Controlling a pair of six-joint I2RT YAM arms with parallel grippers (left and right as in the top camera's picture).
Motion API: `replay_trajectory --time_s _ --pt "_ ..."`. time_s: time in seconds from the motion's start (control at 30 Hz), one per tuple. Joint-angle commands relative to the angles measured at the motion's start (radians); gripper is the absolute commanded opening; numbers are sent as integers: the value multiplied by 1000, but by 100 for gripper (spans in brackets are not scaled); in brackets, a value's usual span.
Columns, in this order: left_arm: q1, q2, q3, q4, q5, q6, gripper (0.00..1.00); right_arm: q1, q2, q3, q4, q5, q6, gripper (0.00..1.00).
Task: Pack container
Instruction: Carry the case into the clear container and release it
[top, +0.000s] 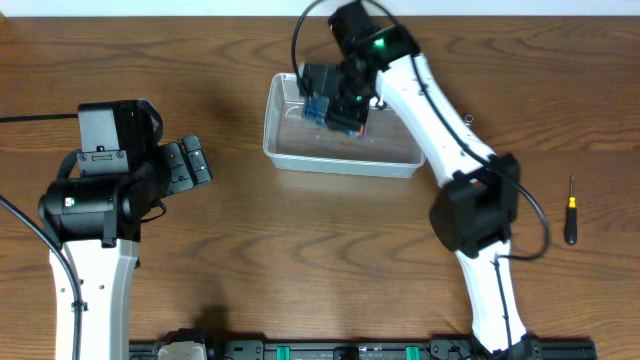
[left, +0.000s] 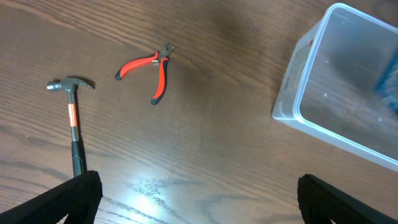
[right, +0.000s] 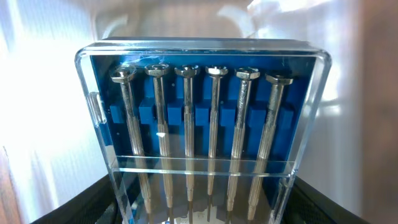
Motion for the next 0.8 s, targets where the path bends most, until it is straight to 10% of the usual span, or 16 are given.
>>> replay_trajectory --time_s 0.0,0.33,0.53,0.63,0.77 --pt "3 -13 16 -1 -12 6 98 -1 54 -3 -21 -40 -27 1" --pt "3 -13 16 0 -12 6 98 -8 132 -3 -86 -39 -27 24" --pt "3 -13 16 0 -12 6 98 -10 128 -3 -85 -29 -27 60" --pt "3 -13 16 0 -12 6 98 -9 128 -3 -91 -3 -11 94" --pt "3 -13 16 -1 -12 6 99 -10 128 -3 -91 14 -11 99"
